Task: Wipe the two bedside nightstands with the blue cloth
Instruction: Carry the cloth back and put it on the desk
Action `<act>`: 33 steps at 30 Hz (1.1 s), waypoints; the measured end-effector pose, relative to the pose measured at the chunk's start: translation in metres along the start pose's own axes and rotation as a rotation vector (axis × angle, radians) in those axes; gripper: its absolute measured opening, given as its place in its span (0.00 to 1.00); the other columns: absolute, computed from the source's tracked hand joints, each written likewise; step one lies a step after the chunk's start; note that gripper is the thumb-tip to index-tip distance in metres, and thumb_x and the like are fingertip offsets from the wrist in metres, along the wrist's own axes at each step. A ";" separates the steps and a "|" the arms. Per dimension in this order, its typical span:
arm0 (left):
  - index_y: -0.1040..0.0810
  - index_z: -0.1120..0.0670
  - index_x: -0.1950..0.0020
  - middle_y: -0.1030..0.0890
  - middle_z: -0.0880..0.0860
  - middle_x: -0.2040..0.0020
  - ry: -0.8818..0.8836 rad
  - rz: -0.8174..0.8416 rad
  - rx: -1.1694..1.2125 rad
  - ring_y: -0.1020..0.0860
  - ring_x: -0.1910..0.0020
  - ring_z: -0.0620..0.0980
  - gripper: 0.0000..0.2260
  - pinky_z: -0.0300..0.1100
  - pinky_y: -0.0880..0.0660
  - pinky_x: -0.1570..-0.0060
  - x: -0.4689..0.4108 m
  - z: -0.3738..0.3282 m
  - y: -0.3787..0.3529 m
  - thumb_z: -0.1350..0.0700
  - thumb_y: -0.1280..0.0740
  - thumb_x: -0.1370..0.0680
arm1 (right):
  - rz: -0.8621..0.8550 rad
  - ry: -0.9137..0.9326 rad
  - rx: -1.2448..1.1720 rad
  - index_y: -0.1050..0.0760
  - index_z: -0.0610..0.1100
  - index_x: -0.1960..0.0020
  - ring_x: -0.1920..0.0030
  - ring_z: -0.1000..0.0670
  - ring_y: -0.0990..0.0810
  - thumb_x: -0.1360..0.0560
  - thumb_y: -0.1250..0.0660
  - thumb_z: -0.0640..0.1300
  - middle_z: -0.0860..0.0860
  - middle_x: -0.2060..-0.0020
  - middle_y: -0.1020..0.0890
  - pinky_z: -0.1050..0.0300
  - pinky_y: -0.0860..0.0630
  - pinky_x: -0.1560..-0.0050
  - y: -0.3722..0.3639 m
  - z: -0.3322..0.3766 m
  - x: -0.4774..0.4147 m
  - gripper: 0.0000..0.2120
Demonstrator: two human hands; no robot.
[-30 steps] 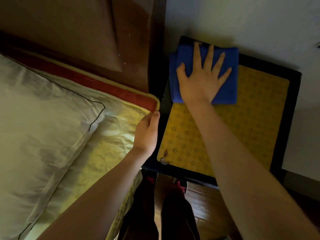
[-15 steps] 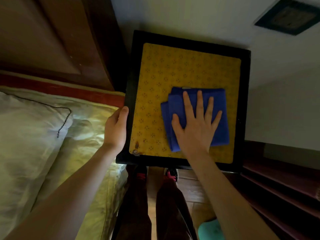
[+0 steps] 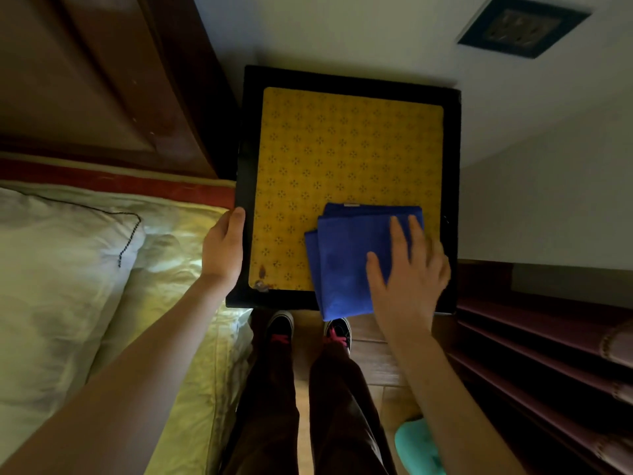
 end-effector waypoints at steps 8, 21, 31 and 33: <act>0.26 0.46 0.43 0.20 0.46 0.56 -0.005 -0.056 -0.114 0.21 0.57 0.46 0.09 0.44 0.27 0.60 0.052 0.018 0.007 0.48 0.44 0.18 | 0.127 -0.290 -0.509 0.45 0.51 0.24 0.41 0.48 0.28 0.25 0.30 0.51 0.45 0.32 0.32 0.54 0.26 0.47 0.003 -0.036 0.021 0.36; 0.28 0.54 0.31 0.24 0.57 0.33 0.112 0.010 -0.184 0.27 0.34 0.56 0.17 0.46 0.31 0.42 0.121 -0.014 0.042 0.52 0.43 0.19 | 0.376 -0.457 -1.117 0.29 0.51 0.41 0.49 0.51 0.20 0.22 0.33 0.41 0.57 0.49 0.21 0.49 0.23 0.42 0.043 -0.011 0.052 0.12; 0.23 0.50 0.39 0.19 0.50 0.43 -0.116 0.065 -0.120 0.22 0.42 0.48 0.21 0.49 0.27 0.39 0.276 -0.169 0.128 0.41 0.42 0.25 | 0.393 -0.262 -1.112 0.29 0.42 0.34 0.46 0.43 0.21 0.23 0.33 0.39 0.46 0.45 0.22 0.49 0.26 0.46 0.230 0.049 0.109 0.18; 0.23 0.49 0.42 0.19 0.49 0.46 -0.184 0.076 -0.125 0.21 0.46 0.47 0.15 0.46 0.26 0.43 0.305 -0.190 0.142 0.45 0.43 0.23 | 0.414 -0.235 -1.110 0.31 0.42 0.32 0.46 0.45 0.22 0.23 0.33 0.40 0.47 0.44 0.23 0.49 0.26 0.44 0.252 0.058 0.117 0.20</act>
Point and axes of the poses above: each hand's wrist, its own x-axis away from the middle knuckle, its own y-axis out of the back of the hand, z = x × y, the point moved 10 cm from there along -x, towards the middle knuckle
